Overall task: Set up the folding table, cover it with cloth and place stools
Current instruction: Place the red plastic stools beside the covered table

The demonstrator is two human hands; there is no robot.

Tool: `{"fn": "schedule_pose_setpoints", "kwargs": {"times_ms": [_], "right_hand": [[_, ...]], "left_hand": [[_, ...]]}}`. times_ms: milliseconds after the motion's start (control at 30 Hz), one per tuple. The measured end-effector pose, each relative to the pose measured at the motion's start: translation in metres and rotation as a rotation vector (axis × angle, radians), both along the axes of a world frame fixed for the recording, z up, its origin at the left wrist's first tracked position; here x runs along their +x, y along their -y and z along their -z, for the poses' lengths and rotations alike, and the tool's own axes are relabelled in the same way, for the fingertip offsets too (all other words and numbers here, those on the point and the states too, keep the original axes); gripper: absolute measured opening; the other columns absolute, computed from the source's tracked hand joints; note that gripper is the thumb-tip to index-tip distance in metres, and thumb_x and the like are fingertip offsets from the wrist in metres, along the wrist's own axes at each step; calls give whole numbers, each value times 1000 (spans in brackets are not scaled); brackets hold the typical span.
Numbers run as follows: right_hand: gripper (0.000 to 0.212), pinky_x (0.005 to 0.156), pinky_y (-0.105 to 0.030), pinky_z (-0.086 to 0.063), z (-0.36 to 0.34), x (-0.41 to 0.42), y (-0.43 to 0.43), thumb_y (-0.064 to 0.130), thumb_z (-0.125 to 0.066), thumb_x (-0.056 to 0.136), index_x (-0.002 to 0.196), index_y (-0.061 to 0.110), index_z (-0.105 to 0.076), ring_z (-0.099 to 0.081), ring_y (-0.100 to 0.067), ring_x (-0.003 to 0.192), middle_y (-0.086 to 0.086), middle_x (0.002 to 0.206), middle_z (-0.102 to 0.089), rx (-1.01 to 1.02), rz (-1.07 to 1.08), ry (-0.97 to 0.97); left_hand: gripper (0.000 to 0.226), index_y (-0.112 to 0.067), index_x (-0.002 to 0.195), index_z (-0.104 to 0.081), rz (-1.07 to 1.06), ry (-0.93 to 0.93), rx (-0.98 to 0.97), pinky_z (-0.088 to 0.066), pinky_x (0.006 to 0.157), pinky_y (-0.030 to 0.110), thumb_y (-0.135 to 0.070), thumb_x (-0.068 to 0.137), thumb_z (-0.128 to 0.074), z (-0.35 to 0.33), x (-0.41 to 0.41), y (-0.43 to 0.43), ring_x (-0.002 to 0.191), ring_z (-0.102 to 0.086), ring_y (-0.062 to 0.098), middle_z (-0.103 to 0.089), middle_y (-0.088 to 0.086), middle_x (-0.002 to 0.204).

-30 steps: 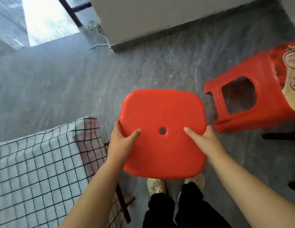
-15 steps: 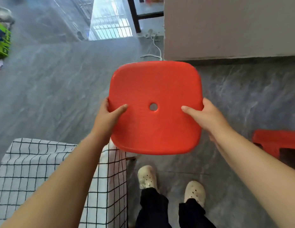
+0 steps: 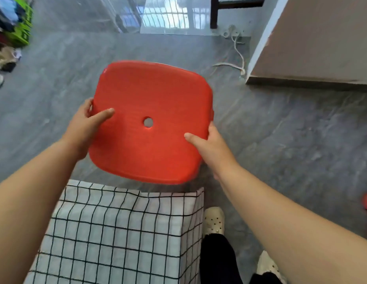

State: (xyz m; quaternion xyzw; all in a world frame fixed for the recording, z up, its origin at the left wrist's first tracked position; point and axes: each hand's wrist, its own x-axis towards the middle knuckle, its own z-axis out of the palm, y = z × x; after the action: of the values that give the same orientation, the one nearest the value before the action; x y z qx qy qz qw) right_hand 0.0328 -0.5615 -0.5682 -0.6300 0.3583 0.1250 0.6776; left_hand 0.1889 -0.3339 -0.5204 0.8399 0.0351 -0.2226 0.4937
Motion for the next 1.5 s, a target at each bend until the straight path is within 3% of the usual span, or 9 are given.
{"fn": "schedule_pose_setpoints", "kwargs": {"times_ms": [133,300,500,600,733,900,1200,1333,1500], "right_hand": [[112,108,-41,-38,24,21,-50,62,-66,55,149,33,-14,-47,-15,130,6,145,-45,71,-126,6],[92,113,-27,-25,33,48,-79,34,-63,86,152,26,1,-30,-11,140,7,157,-21,23,-259,64],[85,115,-38,-29,36,41,-76,36,-62,82,151,26,-13,-33,-11,138,5,154,-30,9,-233,108],[76,114,-41,-31,32,23,-51,38,-62,84,149,24,-24,-35,-16,138,-1,152,-34,-114,-206,104],[55,109,-36,-36,21,-21,11,31,-61,89,138,18,-42,-45,-19,128,-5,140,-45,-300,-145,92],[47,104,-27,-34,8,-138,120,31,-59,91,133,13,-48,-47,-19,126,-6,135,-51,-485,12,-3],[48,103,-33,-35,-19,-449,352,26,-64,88,129,6,-51,-49,-29,123,-16,130,-55,-756,377,-151],[46,106,-33,-34,-41,-584,438,25,-63,87,127,7,-52,-48,-26,123,-13,129,-54,-832,536,-196],[44,99,-32,-37,-43,-711,507,29,-63,86,124,10,-53,-47,-24,120,-9,126,-53,-853,606,-345]], "left_hand": [[34,-19,120,-53,-1,5,85,-44,95,29,-18,88,-64,25,38,-51,99,-60,11,-63,1,116],[116,-16,150,-11,31,-3,493,-15,117,41,-64,64,-73,74,45,-100,143,-17,21,-15,8,157],[110,-14,152,-2,65,104,681,-2,118,42,-60,75,-65,73,35,-92,146,4,22,5,9,159],[94,-13,151,-16,156,288,750,-6,117,43,-44,80,-69,61,16,-58,146,-5,27,-4,12,159],[71,-10,144,-34,312,424,628,-16,115,42,-28,84,-67,51,-47,30,142,-20,29,-22,14,155],[66,-8,140,-41,514,388,468,-17,115,36,-31,83,-66,46,-167,167,141,-24,29,-31,15,150],[67,-14,145,-32,774,270,238,-21,115,31,-33,88,-61,31,-442,432,140,-26,19,-31,5,151],[70,-22,148,-22,879,134,142,-18,114,29,-40,90,-56,20,-577,541,142,-18,12,-23,-5,154],[75,-20,149,-20,955,-85,85,-22,114,35,-42,88,-58,15,-713,638,142,-21,17,-23,1,154]]}}
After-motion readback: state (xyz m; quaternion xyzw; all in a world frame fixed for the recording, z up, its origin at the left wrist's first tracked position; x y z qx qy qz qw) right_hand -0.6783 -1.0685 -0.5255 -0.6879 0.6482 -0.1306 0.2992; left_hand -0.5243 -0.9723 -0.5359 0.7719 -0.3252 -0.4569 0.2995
